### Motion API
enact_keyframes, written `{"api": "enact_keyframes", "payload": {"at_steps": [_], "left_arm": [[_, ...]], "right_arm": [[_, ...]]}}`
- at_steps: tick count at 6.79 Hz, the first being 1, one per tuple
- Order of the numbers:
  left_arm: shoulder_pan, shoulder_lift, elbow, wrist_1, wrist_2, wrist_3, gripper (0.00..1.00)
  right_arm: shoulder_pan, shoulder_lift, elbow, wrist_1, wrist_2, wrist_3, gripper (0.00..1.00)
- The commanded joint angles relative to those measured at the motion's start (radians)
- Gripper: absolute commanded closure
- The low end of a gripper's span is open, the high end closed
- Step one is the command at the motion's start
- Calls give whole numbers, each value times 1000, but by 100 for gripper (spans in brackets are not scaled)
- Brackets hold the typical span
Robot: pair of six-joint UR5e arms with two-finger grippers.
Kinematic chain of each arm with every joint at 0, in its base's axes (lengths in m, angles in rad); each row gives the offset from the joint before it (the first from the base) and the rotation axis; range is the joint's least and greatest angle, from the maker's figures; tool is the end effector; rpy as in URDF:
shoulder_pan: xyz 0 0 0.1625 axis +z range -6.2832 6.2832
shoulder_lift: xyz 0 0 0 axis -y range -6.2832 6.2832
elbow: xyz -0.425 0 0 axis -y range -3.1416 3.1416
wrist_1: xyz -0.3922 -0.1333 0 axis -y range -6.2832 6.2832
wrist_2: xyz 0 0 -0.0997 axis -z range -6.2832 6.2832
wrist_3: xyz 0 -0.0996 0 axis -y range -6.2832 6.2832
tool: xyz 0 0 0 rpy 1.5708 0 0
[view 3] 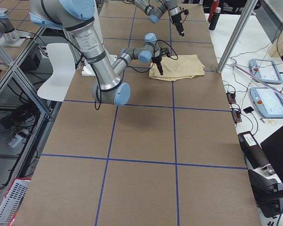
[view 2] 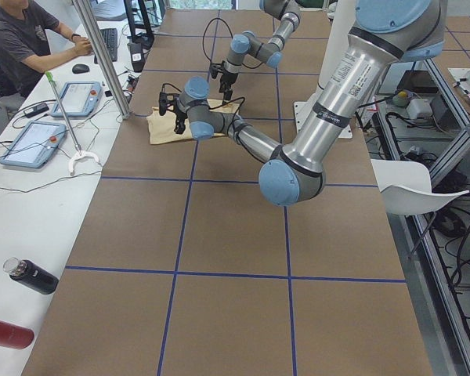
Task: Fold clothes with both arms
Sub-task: 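Move the right gripper onto the folded shirt's side edge nearest it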
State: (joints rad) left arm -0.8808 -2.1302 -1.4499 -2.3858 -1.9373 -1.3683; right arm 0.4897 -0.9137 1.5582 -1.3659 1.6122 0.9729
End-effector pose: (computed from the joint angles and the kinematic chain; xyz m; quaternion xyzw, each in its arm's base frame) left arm 0.3703 -0.6021 0.2905 0.1709 0.5702 -0.1642 0.7866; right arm -0.5691 -0.4497 0.2542 0.1970 -0.3623 -0.0578 0.9092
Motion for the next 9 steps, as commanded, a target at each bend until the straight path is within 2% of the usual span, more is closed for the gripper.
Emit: {"api": "enact_keyframes", "payload": {"at_steps": [1, 3, 4, 5, 6, 9], "left_arm": [[0, -4, -6, 2, -14, -6, 0], [0, -4, -6, 2, -15, -8, 0], [2, -2, -4, 2, -15, -8, 0], [2, -2, -6, 2, -18, -8, 0], [2, -4, -6, 2, -32, -8, 0], [2, -7, -16, 3, -38, -9, 0]], "right_arm": [[-13, -13, -9, -1, -6, 16, 4], [-7, -7, -17, 2, 2, 20, 15], [6, -8, -27, 2, 3, 17, 15], [9, -8, -50, 2, 3, 17, 10], [15, -7, -53, 1, 8, 15, 2], [76, -28, -52, -28, 99, 0, 2]]}}
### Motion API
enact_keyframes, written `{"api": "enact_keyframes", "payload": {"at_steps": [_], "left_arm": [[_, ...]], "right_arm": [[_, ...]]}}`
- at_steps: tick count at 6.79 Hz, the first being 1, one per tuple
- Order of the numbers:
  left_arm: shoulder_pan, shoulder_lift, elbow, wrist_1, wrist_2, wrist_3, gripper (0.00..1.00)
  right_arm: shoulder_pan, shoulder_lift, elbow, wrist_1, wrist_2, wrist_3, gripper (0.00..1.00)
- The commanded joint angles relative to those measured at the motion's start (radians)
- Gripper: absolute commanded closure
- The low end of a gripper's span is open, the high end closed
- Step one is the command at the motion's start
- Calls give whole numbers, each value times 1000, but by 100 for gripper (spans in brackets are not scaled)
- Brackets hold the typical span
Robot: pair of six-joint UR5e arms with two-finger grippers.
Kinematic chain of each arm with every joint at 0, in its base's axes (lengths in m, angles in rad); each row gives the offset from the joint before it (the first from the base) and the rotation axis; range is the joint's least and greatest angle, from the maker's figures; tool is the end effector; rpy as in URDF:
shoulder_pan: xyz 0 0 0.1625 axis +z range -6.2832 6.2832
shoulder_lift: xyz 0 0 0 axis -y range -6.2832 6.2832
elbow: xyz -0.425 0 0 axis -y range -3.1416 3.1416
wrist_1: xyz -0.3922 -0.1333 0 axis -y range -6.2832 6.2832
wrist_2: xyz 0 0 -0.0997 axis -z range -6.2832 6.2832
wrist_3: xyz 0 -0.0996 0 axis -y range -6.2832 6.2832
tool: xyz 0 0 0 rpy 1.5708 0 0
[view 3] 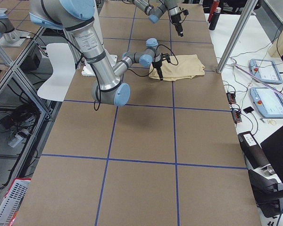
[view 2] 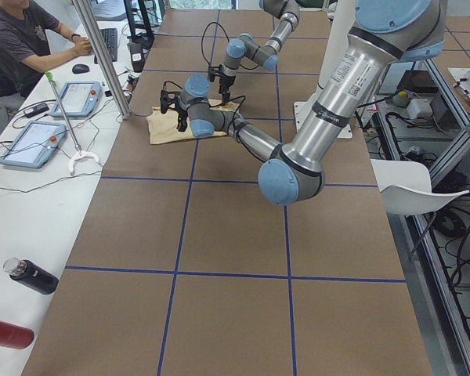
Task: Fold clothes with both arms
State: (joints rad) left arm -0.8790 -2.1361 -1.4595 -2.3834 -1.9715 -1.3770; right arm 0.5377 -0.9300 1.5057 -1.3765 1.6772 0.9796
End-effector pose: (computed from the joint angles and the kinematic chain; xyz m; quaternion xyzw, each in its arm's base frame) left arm 0.3722 -0.5974 0.2817 0.1585 0.5805 -0.1544 0.7836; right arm -0.5586 -0.4760 0.2914 0.1590 -0.3432 -0.0447 0.9246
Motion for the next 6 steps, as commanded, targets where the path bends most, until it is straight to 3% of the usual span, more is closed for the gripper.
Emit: {"api": "enact_keyframes", "payload": {"at_steps": [1, 4, 6], "left_arm": [[0, -1, -16, 0, -29, -4, 0], [2, -2, -16, 1, -32, -2, 0], [2, -2, -16, 1, -32, -1, 0]], "right_arm": [[74, -45, 11, -19, 76, -33, 2], [143, -31, 13, -12, 124, -76, 1], [140, 107, -69, -9, 98, -73, 1]]}}
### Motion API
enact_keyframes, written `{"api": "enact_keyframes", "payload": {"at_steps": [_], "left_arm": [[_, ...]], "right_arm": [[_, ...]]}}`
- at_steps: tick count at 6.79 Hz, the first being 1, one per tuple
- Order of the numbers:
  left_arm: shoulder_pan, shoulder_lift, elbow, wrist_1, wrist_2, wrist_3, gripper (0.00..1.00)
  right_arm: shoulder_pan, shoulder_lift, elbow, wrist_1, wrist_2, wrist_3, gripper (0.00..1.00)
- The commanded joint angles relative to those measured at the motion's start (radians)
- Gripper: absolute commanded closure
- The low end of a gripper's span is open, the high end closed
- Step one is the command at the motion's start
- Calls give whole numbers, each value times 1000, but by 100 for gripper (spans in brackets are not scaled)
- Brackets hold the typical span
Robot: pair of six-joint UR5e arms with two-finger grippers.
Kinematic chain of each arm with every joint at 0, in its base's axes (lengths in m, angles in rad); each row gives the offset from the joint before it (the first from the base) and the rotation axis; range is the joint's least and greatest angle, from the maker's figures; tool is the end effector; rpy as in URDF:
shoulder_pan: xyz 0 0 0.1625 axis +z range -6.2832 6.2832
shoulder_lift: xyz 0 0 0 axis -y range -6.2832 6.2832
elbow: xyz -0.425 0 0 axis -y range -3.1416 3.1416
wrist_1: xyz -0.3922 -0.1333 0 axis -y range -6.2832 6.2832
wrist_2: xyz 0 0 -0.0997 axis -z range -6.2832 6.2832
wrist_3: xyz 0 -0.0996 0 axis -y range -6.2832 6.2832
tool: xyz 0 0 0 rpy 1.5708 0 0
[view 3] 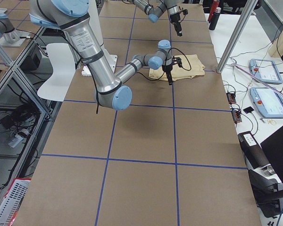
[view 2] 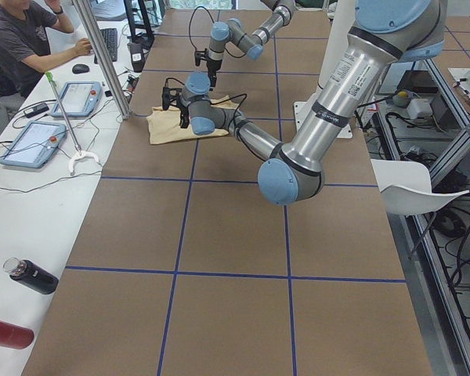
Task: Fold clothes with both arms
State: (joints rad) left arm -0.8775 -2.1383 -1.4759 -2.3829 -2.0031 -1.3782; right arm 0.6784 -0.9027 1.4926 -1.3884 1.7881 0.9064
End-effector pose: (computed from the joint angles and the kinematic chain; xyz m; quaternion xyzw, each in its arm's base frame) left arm 0.3722 -0.5912 0.2722 0.1506 0.5909 -0.1416 0.7798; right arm -0.4970 -0.5442 0.2781 0.1543 -0.3556 -0.0344 0.9212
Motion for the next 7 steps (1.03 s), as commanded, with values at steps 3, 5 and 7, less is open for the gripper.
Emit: {"api": "enact_keyframes", "payload": {"at_steps": [3, 5, 7], "left_arm": [[0, -2, 0, 1, 0, 1, 0], [0, -2, 0, 1, 0, 1, 0], [0, -2, 0, 1, 0, 1, 0]], "right_arm": [[-59, 192, -224, 48, -72, -35, 2], [-69, 192, -226, 48, -62, -29, 32], [-80, 186, -227, 48, -55, -32, 50]]}}
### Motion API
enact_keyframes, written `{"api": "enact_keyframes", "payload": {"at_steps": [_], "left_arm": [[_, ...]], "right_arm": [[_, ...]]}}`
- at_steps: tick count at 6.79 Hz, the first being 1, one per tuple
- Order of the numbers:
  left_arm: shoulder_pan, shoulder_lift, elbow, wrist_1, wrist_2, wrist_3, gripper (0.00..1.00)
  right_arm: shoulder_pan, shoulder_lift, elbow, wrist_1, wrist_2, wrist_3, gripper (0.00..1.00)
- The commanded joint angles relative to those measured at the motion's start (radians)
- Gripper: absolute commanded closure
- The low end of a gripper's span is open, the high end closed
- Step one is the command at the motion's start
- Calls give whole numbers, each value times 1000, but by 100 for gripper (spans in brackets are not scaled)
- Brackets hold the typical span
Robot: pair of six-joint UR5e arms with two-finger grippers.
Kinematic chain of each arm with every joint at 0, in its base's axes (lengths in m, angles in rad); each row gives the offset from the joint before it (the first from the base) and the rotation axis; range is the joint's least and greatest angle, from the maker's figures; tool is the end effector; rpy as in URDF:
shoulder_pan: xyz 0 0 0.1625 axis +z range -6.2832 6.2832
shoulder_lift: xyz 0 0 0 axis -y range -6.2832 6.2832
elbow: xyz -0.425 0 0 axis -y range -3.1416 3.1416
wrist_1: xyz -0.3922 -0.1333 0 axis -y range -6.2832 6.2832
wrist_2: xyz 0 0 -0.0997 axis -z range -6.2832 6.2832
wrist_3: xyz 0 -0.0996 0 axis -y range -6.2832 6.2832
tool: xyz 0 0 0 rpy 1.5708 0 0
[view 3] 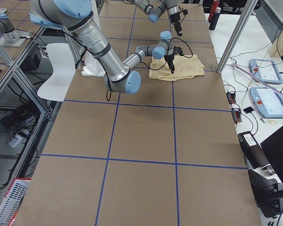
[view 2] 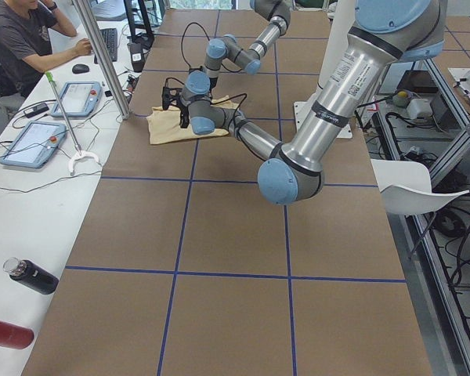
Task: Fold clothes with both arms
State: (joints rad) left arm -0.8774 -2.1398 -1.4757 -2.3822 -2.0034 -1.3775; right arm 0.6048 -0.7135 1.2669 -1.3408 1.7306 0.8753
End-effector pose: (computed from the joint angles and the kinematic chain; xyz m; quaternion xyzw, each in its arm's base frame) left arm 0.3724 -0.5913 0.2714 0.1508 0.5911 -0.1411 0.7797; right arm -0.5872 -0.5487 0.2338 0.1716 -0.3476 -0.0722 0.9190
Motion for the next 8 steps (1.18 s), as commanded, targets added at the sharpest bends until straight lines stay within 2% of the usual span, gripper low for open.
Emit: {"api": "enact_keyframes", "payload": {"at_steps": [1, 2, 3, 4, 5, 6, 8], "left_arm": [[0, 0, 0, 0, 0, 0, 0], [0, 0, 0, 0, 0, 0, 0], [0, 0, 2, 0, 0, 0, 0], [0, 0, 2, 0, 0, 0, 0], [0, 0, 2, -2, -2, 0, 0], [0, 0, 2, -2, 0, 0, 0], [0, 0, 2, -2, 0, 0, 0]], "right_arm": [[-13, -6, -3, 0, 4, -1, 50], [-13, -9, -1, -1, 21, -2, 51], [-13, -11, -4, -1, 21, -4, 58], [-13, -21, -4, -1, 21, -5, 69], [-11, -27, -4, -1, 21, -7, 88], [-11, -35, -4, 0, 21, -9, 100], [3, -34, 5, -4, 23, -13, 100]]}}
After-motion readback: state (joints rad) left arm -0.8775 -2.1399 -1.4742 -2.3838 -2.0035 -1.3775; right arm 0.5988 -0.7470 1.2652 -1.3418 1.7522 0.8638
